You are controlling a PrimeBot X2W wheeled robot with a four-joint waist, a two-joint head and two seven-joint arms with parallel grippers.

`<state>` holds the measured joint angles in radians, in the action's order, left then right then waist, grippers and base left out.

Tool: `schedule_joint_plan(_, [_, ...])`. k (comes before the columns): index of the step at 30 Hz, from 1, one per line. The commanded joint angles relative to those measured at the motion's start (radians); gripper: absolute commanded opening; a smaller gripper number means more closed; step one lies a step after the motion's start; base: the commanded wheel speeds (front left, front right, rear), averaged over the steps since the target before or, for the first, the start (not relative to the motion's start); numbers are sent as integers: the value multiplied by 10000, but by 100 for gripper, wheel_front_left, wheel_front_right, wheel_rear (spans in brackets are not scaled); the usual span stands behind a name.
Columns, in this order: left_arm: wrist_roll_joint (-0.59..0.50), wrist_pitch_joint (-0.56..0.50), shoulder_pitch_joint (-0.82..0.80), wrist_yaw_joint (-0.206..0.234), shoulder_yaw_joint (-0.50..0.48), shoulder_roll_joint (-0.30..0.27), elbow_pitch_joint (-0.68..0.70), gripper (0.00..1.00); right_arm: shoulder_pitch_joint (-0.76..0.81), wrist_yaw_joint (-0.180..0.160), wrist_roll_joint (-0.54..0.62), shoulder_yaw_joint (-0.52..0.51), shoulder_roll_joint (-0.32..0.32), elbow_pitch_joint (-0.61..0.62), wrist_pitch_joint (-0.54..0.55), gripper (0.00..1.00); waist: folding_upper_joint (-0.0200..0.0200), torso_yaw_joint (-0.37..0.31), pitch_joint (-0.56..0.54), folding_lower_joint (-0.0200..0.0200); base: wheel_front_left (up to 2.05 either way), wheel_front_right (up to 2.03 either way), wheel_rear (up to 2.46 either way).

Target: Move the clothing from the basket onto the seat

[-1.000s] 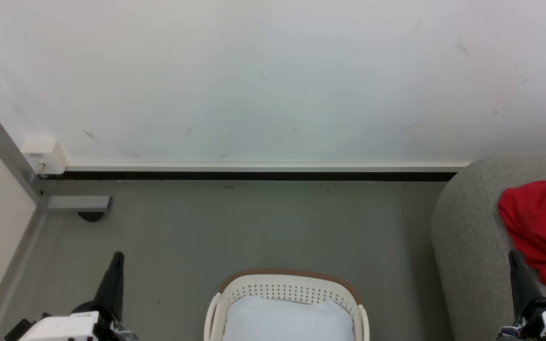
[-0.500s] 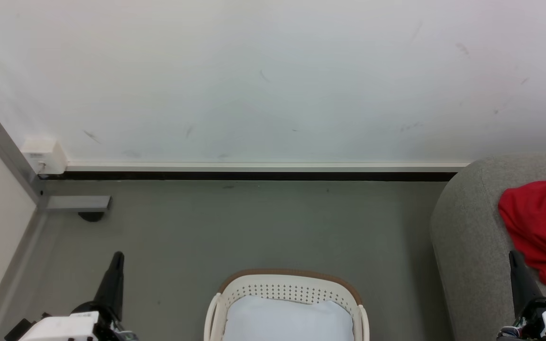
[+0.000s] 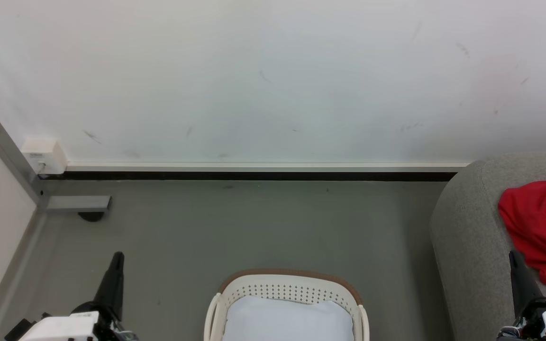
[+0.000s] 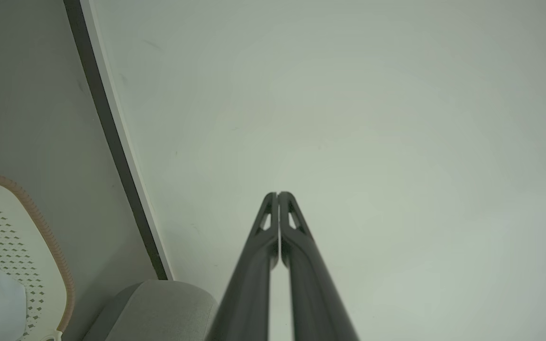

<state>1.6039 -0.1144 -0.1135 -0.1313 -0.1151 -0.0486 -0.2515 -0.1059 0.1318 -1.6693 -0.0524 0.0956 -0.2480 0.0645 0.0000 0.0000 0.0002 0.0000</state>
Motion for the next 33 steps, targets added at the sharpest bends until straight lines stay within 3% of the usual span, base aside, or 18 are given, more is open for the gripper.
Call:
schedule_joint_plan(1, [135, -51, -69, 11, -29, -13, -13, 0, -92, -21, 80, -33, 11, 19, 35, 0, 0, 0, 0, 0, 0, 0, 0])
schedule_joint_plan(33, [134, -51, -69, 11, -29, -14, -13, 0, -99, -21, 140, -98, -41, 9, 85, 0, 0, 0, 0, 0, 0, 0, 0])
